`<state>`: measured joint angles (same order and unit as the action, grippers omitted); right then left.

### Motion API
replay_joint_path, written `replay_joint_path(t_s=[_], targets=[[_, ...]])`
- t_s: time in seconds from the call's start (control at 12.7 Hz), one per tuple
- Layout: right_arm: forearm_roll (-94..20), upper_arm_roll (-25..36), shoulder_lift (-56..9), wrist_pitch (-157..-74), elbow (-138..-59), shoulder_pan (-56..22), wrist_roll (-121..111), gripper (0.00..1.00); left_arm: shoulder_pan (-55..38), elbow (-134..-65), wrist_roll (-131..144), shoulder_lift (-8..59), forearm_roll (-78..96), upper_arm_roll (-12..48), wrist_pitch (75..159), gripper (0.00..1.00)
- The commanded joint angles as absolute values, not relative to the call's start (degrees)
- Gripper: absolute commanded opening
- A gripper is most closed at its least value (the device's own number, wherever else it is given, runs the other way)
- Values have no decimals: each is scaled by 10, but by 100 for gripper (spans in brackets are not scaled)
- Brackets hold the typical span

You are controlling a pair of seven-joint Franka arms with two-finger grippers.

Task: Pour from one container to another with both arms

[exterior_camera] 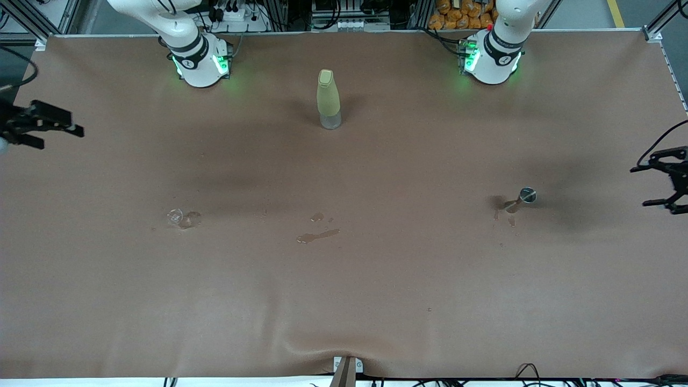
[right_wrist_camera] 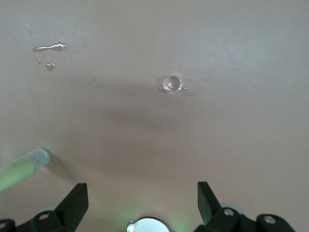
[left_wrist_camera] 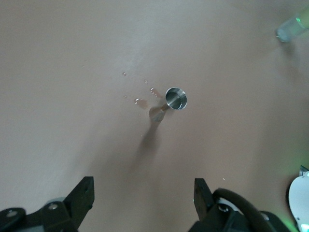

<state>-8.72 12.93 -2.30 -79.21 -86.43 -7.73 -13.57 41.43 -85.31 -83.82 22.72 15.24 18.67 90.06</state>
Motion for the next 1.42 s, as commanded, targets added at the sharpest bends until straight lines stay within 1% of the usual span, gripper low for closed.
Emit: replay_joint_path(t_s=[0.0,0.08,0.16,0.31,0.47,0.63,0.71,0.87,1.1,1.34], targets=[[-50,32,-11,-778,-857,-8,-81,100,412,-869,-704,184,103,199,903,96],[-33,6,-11,-778,-854,9,-74,100,412,-868,-668,168,84,221,903,96],[-21,-3,-11,-778,-853,14,-71,100,412,-867,-646,155,63,235,905,96],[-15,-1,-13,-779,-852,16,-72,100,412,-867,-565,122,47,247,905,96],[3,3,-21,-779,-830,20,-78,100,411,-867,-484,92,27,275,905,96],[5,3,-27,-782,-827,28,-76,100,410,-866,-361,70,8,313,904,100],[5,4,-27,-787,-829,29,-72,100,395,-866,-319,59,8,311,904,100],[4,13,-26,-809,-831,27,-71,100,335,-866,-281,38,10,258,904,100],[3,14,-25,-806,-831,32,-70,100,233,-872,-149,9,7,180,902,100],[1,12,2,-820,-863,39,-70,100,102,-871,-50,2,11,81,887,100]])
